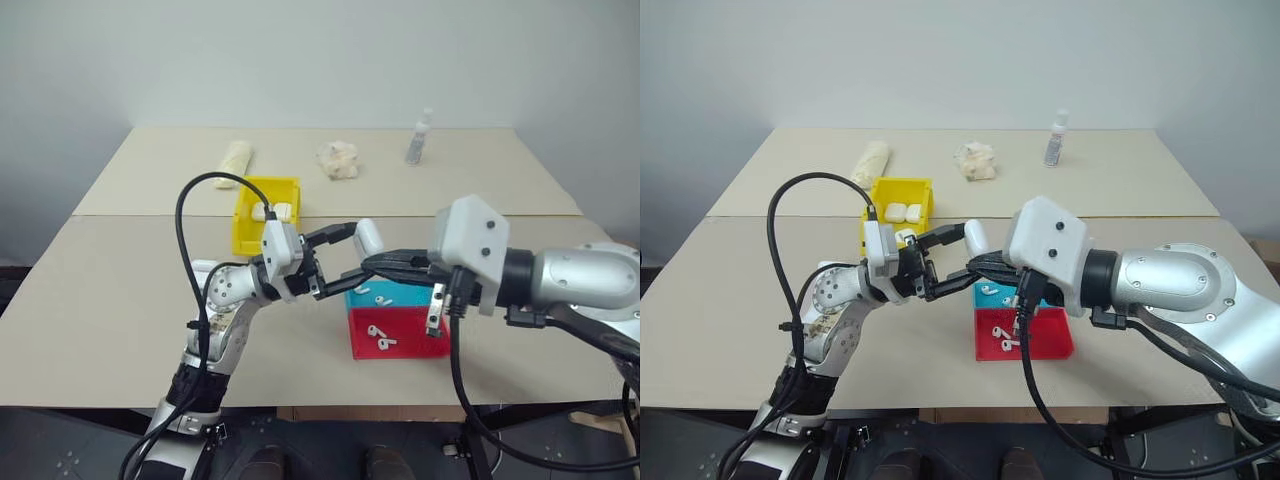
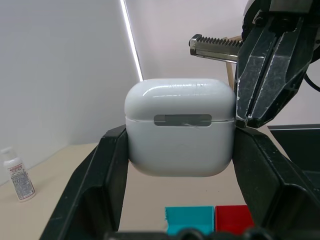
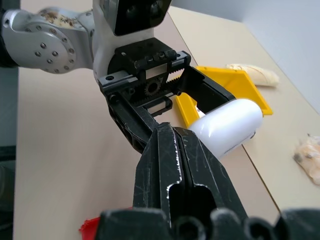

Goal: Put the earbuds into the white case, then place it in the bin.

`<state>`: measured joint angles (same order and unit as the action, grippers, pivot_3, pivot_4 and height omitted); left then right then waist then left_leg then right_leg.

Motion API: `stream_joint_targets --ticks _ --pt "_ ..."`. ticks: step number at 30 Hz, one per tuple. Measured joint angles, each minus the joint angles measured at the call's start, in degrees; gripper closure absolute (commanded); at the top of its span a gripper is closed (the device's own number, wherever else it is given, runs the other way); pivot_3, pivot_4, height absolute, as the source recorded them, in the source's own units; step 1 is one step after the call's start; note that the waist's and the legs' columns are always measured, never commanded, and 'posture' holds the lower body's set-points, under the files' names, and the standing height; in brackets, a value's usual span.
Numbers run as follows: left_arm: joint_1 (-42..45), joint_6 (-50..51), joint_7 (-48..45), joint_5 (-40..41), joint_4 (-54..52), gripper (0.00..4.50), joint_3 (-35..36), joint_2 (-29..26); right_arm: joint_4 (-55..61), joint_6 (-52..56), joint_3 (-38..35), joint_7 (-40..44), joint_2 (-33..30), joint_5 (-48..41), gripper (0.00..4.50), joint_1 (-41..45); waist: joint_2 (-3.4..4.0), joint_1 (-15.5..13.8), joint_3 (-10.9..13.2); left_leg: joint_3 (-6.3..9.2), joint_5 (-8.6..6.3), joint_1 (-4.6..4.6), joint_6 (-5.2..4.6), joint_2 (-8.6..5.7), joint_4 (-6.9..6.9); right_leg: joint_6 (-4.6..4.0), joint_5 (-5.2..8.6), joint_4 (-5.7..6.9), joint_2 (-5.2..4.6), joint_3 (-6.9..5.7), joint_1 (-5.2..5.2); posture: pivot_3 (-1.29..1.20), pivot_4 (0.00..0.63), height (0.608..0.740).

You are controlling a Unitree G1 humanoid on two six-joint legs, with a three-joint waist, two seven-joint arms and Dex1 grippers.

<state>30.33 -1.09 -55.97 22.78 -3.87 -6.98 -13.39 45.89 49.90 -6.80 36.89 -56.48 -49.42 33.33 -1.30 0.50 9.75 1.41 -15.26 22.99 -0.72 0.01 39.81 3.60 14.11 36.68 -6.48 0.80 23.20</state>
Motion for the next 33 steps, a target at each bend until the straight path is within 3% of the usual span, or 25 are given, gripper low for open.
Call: stream_joint_targets --ticks 4,9,22,27,32,33 --pt "0.5 -0.5 2.5 -0.7 1.4 1.72 2.5 -1.1 -1.4 -1.5 -10.6 1.4 0.2 -4.3 4.48 -3.1 -0.01 -0.3 0.0 -0.01 -0.01 -0.05 -0.01 0.01 0.01 0.00 0.00 -0.02 0.00 0.00 -0.04 0.00 0.150 0.740" --pt "5.5 0.7 11.2 -5.4 5.8 1.72 6.4 -3.4 -2.8 -2.3 -16.0 1.8 0.2 -5.2 4.48 -8.8 -0.01 -0.5 0.0 -0.03 -0.01 -0.08 -0.01 0.00 0.01 0.00 0.00 -0.02 0.00 0.01 -0.04 0.00 0.150 0.740" --pt "17.8 2.8 38.9 -24.3 30.7 1.72 7.2 -3.2 -4.4 -4.7 -12.3 1.6 0.2 1.1 4.48 -13.4 -0.05 -0.9 0.0 -0.07 -0.01 0.07 -0.02 -0.05 0.02 0.06 -0.03 0.03 -0.01 -0.07 -0.01 0.00 0.150 0.740" --pt "21.1 2.8 44.1 -28.5 40.1 1.72 5.6 -2.6 -4.2 -4.7 -11.7 1.3 0.2 2.0 4.48 -14.4 -0.06 -1.0 0.0 -0.11 -0.01 0.19 -0.02 -0.06 0.02 0.08 -0.04 0.01 -0.01 -0.09 0.10 0.00 0.150 0.740" --pt "22.3 3.1 44.5 -29.3 45.2 0.03 5.6 -1.9 -3.5 -4.6 -11.7 0.6 0.2 2.1 4.50 -16.4 -0.06 -1.1 0.0 -0.17 0.00 0.20 0.00 -0.06 0.04 0.08 -0.05 0.02 -0.02 -0.11 0.09 0.00 0.150 0.740" --pt "22.6 2.9 44.6 -29.4 45.9 0.01 5.5 -1.8 -3.5 -4.6 -11.8 0.4 0.2 2.1 4.50 -16.4 -0.06 -1.1 0.0 -0.17 0.00 0.20 0.00 -0.06 0.04 0.08 -0.05 0.03 -0.02 -0.11 0.09 0.00 0.150 0.740"
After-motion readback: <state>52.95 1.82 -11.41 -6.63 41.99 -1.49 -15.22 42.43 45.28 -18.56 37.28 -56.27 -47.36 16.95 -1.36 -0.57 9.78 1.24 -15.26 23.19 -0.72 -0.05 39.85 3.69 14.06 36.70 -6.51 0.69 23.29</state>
